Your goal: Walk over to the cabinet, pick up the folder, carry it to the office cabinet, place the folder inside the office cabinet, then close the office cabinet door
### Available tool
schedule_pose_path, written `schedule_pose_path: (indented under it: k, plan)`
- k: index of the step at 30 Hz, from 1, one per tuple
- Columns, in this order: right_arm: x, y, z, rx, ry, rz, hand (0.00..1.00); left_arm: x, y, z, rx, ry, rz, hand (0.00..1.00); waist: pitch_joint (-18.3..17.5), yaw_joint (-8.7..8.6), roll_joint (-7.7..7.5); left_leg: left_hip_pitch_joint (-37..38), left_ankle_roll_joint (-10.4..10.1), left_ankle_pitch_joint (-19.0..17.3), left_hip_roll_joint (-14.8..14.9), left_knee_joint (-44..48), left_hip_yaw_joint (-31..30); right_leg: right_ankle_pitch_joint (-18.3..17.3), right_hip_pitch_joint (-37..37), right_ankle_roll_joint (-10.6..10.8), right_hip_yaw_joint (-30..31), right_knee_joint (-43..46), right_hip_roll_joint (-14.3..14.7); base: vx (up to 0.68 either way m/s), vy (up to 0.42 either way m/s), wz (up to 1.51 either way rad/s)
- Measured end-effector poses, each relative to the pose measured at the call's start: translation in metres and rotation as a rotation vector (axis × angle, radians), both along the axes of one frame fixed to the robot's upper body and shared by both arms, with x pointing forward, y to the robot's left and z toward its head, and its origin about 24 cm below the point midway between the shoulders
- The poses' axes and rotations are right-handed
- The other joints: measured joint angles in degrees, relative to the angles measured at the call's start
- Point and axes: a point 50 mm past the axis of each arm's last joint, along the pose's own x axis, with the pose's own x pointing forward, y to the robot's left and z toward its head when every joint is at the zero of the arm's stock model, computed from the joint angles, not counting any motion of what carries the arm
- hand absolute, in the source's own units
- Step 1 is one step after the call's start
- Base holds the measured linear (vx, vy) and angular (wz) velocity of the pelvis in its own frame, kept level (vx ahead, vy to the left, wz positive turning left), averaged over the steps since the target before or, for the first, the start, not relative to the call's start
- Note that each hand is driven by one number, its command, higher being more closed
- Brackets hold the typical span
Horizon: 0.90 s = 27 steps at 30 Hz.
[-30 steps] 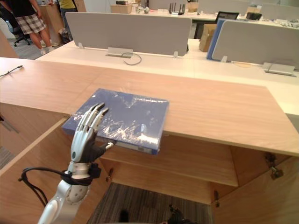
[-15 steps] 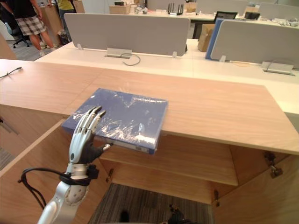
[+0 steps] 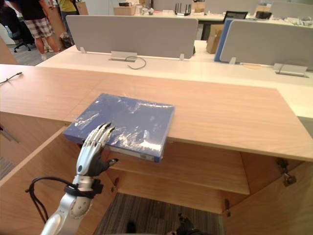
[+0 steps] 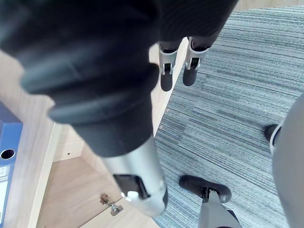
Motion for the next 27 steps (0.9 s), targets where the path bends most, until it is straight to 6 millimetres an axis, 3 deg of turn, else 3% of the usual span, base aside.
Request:
schedule_pose_path:
  k: [11, 20, 21, 27]
  plan:
    - [0.003, 0.002, 0.001, -0.005, -0.004, 0.046, 0.00, 0.022, 0.015, 0.001, 0.166, -0.088, 0.139, 0.00, 0.99, -0.48, 0.01, 0.97, -0.56, -0.76, -0.02, -0.02, 1.56, 0.25, 0.43, 0.40, 1.72, -0.25, -0.36, 0.01, -0.015, -0.07]
    - [0.007, 0.003, 0.002, -0.005, -0.018, 0.068, 0.00, 0.029, 0.015, 0.010, 0.189, -0.172, 0.166, 0.00, 1.34, -1.41, -0.01, 1.03, -0.49, -1.16, -0.02, -0.04, 1.86, 0.27, 0.31, 0.42, 2.05, -0.21, -0.45, 0.00, -0.003, -0.01]
    - [0.008, 0.004, 0.002, -0.006, -0.021, 0.079, 0.00, 0.029, 0.016, 0.011, 0.194, -0.178, 0.166, 1.00, 1.35, -1.50, -0.01, 1.04, -0.51, -1.19, -0.02, -0.04, 1.88, 0.27, 0.29, 0.42, 2.08, -0.21, -0.45, 0.00, 0.000, 0.00]
    - [0.010, -0.001, 0.003, -0.018, -0.026, 0.082, 0.00, 0.029, 0.018, 0.013, 0.193, -0.205, 0.172, 1.00, 1.80, -1.65, -0.05, 1.04, -0.57, -1.27, 0.00, -0.03, 2.03, 0.29, 0.20, 0.40, 2.30, -0.21, -0.47, 0.00, 0.000, 0.00]
